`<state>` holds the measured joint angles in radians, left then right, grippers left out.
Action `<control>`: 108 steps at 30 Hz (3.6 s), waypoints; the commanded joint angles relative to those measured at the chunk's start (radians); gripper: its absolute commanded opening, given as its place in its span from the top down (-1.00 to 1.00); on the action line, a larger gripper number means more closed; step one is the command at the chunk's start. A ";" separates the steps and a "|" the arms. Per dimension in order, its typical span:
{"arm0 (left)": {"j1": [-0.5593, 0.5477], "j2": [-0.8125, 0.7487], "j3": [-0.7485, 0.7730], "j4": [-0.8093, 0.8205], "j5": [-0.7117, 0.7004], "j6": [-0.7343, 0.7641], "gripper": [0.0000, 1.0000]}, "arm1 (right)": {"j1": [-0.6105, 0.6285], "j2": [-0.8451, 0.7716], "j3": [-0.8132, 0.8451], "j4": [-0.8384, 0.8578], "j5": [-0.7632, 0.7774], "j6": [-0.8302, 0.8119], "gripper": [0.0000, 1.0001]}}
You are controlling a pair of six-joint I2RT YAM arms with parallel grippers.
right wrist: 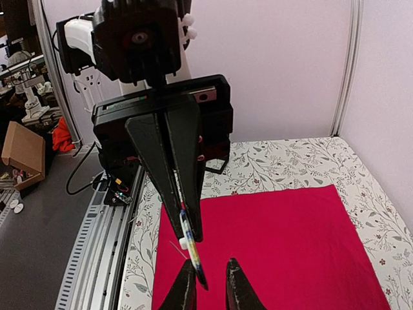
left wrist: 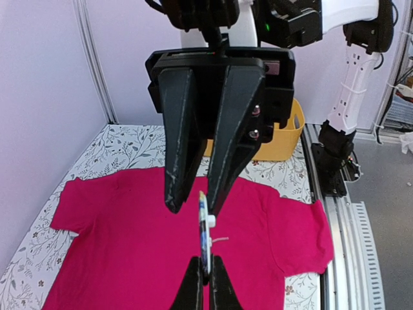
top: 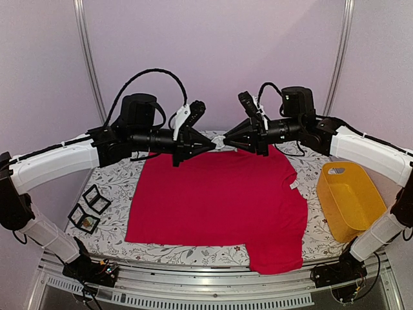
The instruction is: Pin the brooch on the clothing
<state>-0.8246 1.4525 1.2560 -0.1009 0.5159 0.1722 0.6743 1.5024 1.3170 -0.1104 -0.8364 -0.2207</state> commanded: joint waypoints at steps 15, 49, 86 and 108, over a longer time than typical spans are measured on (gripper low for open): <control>0.002 0.008 0.022 -0.009 0.018 0.002 0.93 | 0.008 0.025 0.010 0.006 -0.103 0.011 1.00; 0.543 0.593 -0.111 -0.068 -0.635 -0.649 -0.05 | -0.389 0.381 -0.440 0.382 0.239 0.582 1.00; -0.149 0.865 0.300 -0.056 -0.201 0.211 -0.10 | -0.384 0.113 -0.667 0.478 0.248 0.449 1.00; -0.118 0.695 0.147 0.150 -0.015 0.090 1.00 | -0.178 0.092 -0.865 0.809 0.487 0.282 0.97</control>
<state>-0.9546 2.1891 1.4147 -0.0189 0.4000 0.3038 0.4442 1.6402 0.5373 0.5030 -0.4553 0.1730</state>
